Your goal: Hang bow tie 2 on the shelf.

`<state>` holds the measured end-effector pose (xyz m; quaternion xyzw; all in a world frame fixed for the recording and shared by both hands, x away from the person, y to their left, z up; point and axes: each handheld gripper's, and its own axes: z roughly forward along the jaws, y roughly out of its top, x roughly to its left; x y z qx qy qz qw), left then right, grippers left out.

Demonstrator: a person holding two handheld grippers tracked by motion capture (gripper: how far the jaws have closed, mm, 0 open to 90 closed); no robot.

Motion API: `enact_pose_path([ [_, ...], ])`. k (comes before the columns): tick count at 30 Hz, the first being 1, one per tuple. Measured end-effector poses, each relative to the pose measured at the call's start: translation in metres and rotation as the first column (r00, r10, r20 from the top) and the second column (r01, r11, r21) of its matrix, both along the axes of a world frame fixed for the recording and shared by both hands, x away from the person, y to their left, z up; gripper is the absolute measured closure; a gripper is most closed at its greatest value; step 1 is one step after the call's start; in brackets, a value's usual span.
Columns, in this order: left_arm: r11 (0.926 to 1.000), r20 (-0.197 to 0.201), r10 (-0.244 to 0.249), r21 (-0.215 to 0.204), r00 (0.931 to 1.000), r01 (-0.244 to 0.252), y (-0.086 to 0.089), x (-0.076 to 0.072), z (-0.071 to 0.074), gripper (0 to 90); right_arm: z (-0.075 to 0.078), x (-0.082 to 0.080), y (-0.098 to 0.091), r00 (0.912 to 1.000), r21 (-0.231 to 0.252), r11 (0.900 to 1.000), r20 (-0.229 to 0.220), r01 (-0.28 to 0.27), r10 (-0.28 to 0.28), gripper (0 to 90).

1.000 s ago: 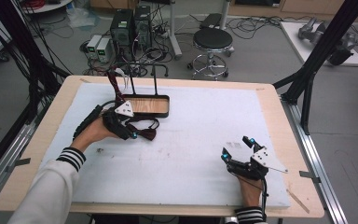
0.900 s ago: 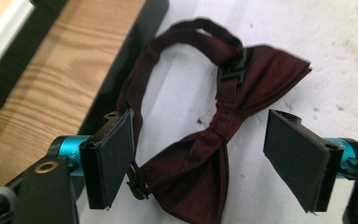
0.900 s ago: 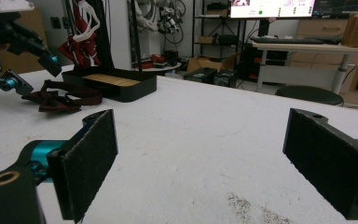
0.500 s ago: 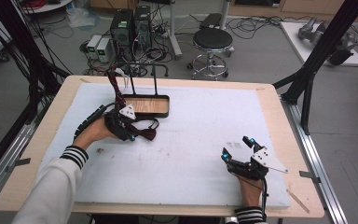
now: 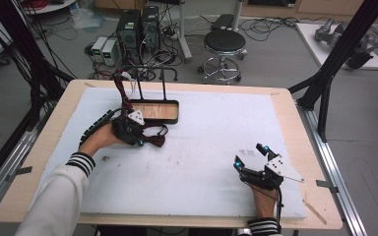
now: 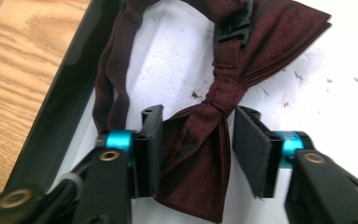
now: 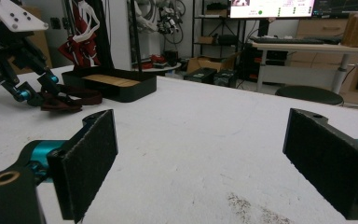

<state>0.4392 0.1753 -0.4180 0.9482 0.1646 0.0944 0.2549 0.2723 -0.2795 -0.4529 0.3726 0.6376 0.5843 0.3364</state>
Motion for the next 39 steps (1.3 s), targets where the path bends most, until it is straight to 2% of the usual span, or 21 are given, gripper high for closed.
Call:
enact_pose_path([
  [5,0.9990,-0.040,0.044,-0.005,0.9982,-0.044,-0.002,0.001,0.001,69.0,0.000,0.000,0.000,1.0000,0.000,1.0000,0.001,-0.001,0.001,9.2],
  [11,0.9976,-0.055,0.069,0.013,0.9961,-0.069,-0.004,0.001,0.003,78.4,0.000,0.000,0.000,1.0000,0.001,1.0000,0.001,-0.001,0.001,9.2],
  [20,0.9970,-0.054,0.076,0.013,0.9956,-0.076,-0.005,0.000,0.004,81.1,0.000,0.000,0.000,1.0000,0.000,1.0000,0.001,-0.001,0.001,9.2],
  [22,0.9972,-0.051,0.072,0.023,0.9961,-0.071,-0.005,0.000,0.005,81.1,0.000,0.000,0.000,1.0000,0.000,1.0000,0.001,-0.001,0.001,9.2],
  [27,0.9974,-0.042,0.072,0.010,0.9965,-0.072,-0.004,-0.001,0.006,81.6,0.000,0.000,0.000,1.0000,0.000,1.0000,0.001,-0.001,0.001,9.2],
  [29,0.9965,-0.031,0.080,-0.021,0.9963,-0.081,-0.003,-0.003,0.007,81.6,0.000,0.000,0.000,1.0000,0.000,1.0000,0.001,-0.001,0.001,9.2],
  [32,0.9931,-0.002,0.074,-0.091,0.9973,-0.074,-0.001,-0.007,0.012,81.7,0.000,0.000,0.000,1.0000,0.000,1.0000,0.001,-0.001,0.001,9.2],
  [35,0.9892,0.019,0.075,-0.128,0.9970,-0.072,0.001,-0.009,0.017,81.6,0.000,0.000,0.000,1.0000,0.000,1.0000,0.001,-0.001,0.001,9.2],
  [39,0.9786,0.041,0.077,-0.194,0.9962,-0.068,0.005,-0.012,0.025,81.6,0.000,0.000,0.001,1.0000,0.000,1.0000,0.003,0.001,-0.001,9.2],
])
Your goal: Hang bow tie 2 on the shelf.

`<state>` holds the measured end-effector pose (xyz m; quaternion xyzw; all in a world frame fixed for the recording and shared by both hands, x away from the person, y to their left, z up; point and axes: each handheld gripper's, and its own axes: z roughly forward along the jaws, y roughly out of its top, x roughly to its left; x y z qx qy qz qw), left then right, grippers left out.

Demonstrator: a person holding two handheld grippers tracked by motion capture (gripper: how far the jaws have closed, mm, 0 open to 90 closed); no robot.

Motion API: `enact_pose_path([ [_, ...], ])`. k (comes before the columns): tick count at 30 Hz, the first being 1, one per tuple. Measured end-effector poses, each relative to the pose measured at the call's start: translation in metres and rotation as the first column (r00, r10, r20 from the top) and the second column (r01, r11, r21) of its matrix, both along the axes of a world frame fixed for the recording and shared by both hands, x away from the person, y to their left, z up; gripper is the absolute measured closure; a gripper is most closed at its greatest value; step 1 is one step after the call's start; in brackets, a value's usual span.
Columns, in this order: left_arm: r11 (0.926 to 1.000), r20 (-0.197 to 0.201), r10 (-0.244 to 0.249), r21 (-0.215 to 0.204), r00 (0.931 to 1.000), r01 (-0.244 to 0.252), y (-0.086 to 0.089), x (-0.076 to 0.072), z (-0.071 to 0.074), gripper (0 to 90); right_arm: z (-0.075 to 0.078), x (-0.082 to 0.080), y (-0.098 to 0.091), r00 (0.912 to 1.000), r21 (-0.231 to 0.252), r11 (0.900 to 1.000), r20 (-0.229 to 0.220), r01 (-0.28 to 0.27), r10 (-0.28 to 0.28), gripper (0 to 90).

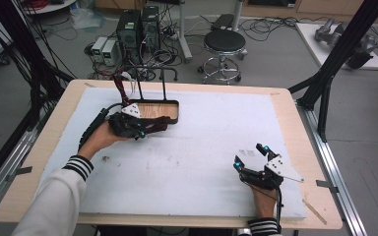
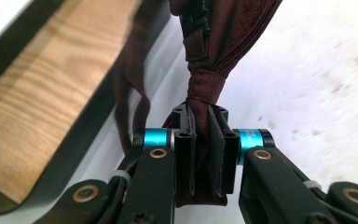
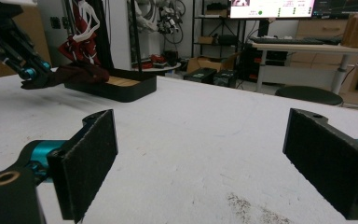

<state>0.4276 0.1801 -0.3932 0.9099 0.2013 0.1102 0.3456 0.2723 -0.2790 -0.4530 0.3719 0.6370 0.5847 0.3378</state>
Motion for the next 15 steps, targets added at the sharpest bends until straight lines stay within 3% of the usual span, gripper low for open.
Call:
enact_pose_path([
  [4,0.9971,0.021,0.015,-0.075,0.9997,-0.013,0.005,-0.001,0.007,81.7,0.000,0.000,0.000,1.0000,0.000,1.0000,0.000,0.000,0.000,9.2],
  [9,0.9905,0.038,0.035,-0.134,0.9987,-0.029,0.010,-0.001,0.012,81.7,0.000,0.000,0.000,1.0000,0.000,1.0000,-0.001,0.000,0.000,9.2],
  [12,0.9790,0.073,0.060,-0.199,0.9956,-0.044,0.015,-0.002,0.017,81.6,0.000,0.000,0.000,1.0000,0.001,1.0000,-0.002,0.000,0.000,9.2],
  [15,0.9704,0.093,0.082,-0.234,0.9923,-0.058,0.017,-0.002,0.021,81.7,0.000,0.000,0.000,1.0000,0.001,1.0000,-0.002,0.000,0.000,9.2],
])
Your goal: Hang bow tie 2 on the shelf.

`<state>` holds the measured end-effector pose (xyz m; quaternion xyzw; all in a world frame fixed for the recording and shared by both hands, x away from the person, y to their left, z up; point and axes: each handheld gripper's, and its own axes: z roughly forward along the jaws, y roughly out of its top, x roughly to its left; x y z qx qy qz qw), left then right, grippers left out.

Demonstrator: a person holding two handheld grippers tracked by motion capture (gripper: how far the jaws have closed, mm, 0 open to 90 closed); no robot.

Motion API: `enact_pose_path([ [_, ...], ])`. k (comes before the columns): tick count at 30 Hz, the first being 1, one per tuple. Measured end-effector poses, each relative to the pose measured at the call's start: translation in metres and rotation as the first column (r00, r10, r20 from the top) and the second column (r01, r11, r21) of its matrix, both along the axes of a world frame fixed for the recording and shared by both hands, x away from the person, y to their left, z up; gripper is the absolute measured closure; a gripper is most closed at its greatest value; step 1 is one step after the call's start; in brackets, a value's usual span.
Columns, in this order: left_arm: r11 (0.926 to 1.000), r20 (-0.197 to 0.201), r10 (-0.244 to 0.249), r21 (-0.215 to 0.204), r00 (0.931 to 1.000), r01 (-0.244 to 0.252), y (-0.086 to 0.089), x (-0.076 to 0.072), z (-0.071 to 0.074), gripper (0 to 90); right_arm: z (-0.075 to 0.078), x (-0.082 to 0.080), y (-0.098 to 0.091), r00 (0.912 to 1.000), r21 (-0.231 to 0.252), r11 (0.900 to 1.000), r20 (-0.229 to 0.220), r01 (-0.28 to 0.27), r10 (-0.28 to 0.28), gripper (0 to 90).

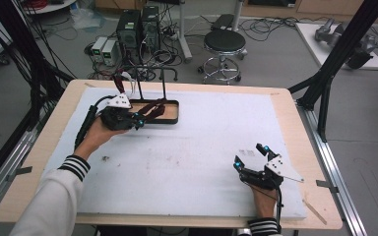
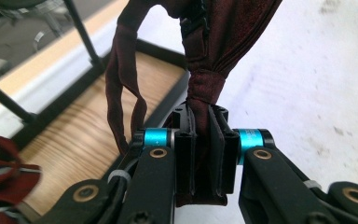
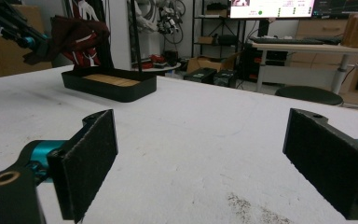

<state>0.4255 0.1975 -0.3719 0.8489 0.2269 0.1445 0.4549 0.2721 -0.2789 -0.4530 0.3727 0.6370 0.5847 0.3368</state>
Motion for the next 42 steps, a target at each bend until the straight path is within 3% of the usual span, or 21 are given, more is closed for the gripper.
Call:
enact_pose_path([
  [10,0.9966,0.055,0.041,-0.074,0.9977,-0.037,0.009,-0.001,0.009,81.7,0.000,0.000,0.000,1.0000,-0.001,1.0000,0.000,0.001,-0.001,9.2],
  [20,0.9880,0.105,0.072,-0.144,0.9919,-0.056,0.019,-0.005,0.017,81.8,0.000,0.000,0.000,1.0000,0.001,1.0000,-0.006,0.000,0.000,9.2],
  [33,0.9827,0.144,0.086,-0.175,0.9858,-0.060,0.028,-0.013,0.027,81.8,0.000,0.000,0.001,1.0000,-0.005,1.0000,-0.001,0.000,0.000,9.2],
  [42,0.9761,0.193,0.124,-0.200,0.9734,-0.085,0.033,-0.016,0.033,81.8,0.000,0.000,0.000,1.0000,-0.004,1.0000,-0.001,-0.001,0.001,9.2],
])
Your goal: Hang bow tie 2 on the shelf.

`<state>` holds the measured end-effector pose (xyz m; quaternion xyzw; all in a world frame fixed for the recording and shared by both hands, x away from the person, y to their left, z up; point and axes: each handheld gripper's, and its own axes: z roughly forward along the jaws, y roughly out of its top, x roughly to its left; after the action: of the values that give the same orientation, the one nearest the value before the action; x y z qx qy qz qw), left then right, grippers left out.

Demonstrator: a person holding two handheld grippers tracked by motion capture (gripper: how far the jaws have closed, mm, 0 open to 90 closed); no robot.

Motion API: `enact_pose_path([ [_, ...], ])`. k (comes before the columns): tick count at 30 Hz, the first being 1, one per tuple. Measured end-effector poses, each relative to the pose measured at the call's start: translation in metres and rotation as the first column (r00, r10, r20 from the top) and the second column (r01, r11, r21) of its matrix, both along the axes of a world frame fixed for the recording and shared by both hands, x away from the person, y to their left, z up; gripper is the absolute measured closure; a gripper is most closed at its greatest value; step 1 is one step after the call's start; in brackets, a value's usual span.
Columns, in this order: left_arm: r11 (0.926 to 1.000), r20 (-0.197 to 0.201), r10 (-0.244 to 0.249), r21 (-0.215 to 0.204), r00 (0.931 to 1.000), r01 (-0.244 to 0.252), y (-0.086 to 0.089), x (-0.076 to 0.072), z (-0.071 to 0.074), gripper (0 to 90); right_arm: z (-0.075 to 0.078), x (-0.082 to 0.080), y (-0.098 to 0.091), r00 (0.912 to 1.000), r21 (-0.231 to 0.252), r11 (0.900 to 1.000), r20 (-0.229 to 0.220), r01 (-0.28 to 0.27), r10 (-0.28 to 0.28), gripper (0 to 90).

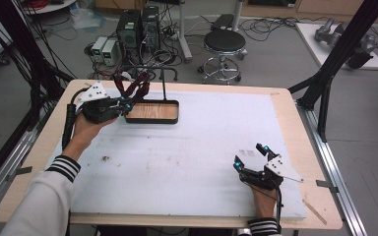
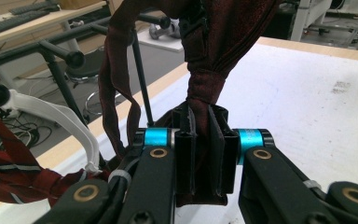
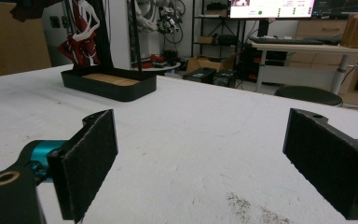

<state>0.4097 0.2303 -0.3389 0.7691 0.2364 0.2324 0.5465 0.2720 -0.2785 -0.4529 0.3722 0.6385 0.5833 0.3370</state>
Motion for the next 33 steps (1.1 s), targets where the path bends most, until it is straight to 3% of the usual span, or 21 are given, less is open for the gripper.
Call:
enact_pose_path([
  [10,0.9978,0.040,0.060,-0.031,0.9974,-0.059,0.005,0.002,0.007,81.9,0.000,0.000,0.000,1.0000,0.000,1.0000,-0.001,0.000,0.000,9.2],
  [21,0.9898,0.082,0.138,-0.047,0.9870,-0.134,0.002,0.007,0.009,82.0,0.000,0.000,0.000,1.0000,0.003,1.0000,-0.004,0.001,-0.001,9.2],
  [33,0.9792,0.068,0.199,-0.053,0.9776,-0.196,-0.009,0.017,0.001,82.0,0.000,0.000,0.000,1.0000,0.005,1.0000,-0.005,-0.001,0.001,9.2],
])
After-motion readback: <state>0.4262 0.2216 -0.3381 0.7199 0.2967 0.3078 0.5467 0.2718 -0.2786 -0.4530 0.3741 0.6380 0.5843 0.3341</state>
